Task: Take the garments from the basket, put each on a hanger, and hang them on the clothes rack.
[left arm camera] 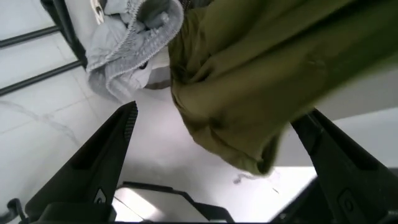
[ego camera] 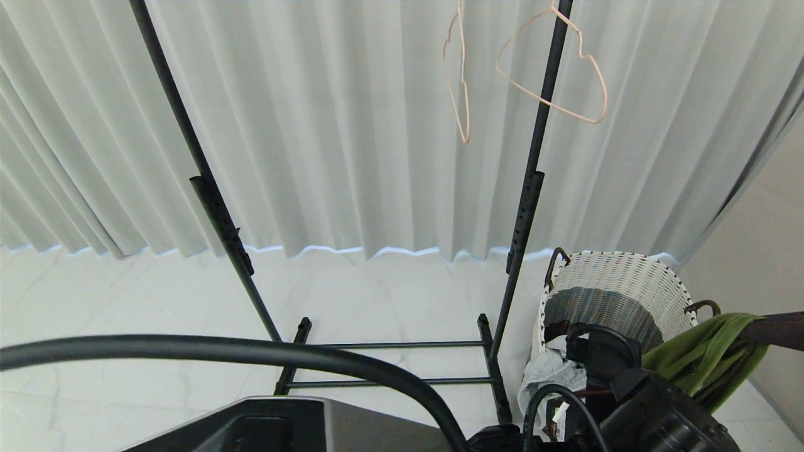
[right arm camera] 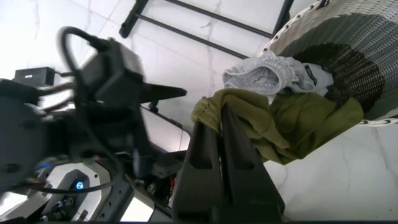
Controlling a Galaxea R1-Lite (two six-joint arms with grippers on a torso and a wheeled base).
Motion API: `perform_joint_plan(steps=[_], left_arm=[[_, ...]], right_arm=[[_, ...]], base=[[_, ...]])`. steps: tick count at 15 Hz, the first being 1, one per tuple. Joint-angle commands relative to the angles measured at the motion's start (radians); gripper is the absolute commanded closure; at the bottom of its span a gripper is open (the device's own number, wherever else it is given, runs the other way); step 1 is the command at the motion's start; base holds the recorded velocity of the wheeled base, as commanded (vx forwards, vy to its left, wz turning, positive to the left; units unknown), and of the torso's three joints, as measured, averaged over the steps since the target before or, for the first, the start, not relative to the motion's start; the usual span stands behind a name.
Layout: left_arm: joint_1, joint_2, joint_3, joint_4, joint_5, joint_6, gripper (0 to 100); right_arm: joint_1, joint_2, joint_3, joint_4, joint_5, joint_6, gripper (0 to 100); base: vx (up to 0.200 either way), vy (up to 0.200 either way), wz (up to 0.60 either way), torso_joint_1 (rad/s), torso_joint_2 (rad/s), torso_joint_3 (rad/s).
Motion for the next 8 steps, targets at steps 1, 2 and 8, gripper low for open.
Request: perform_joint_plan(steps=[1, 2, 8], left_arm=[[0.007, 0.058, -0.031, 0.001, 0.003, 0.001, 0], [0.013, 0.072, -0.037, 0.003, 0.006, 0.004, 0], [0.016, 0.083, -0.03, 0.087, 0.017, 0.006, 0]], right_arm=[[0.0, -0.013, 0.0, 0.0, 0.0, 0.0, 100], [0.0, -0.016, 0.002, 0.0, 0.0, 0.0, 100], [0.0, -0.053, 0.026, 0.0, -0.003, -0.001, 100]], base=[[0.0, 0.0, 0.0, 0.0, 0.0, 0.0], [0.0, 0.0, 0.0, 0.0, 0.0, 0.0], [0.0, 0.0, 0.0, 0.0, 0.0, 0.0]])
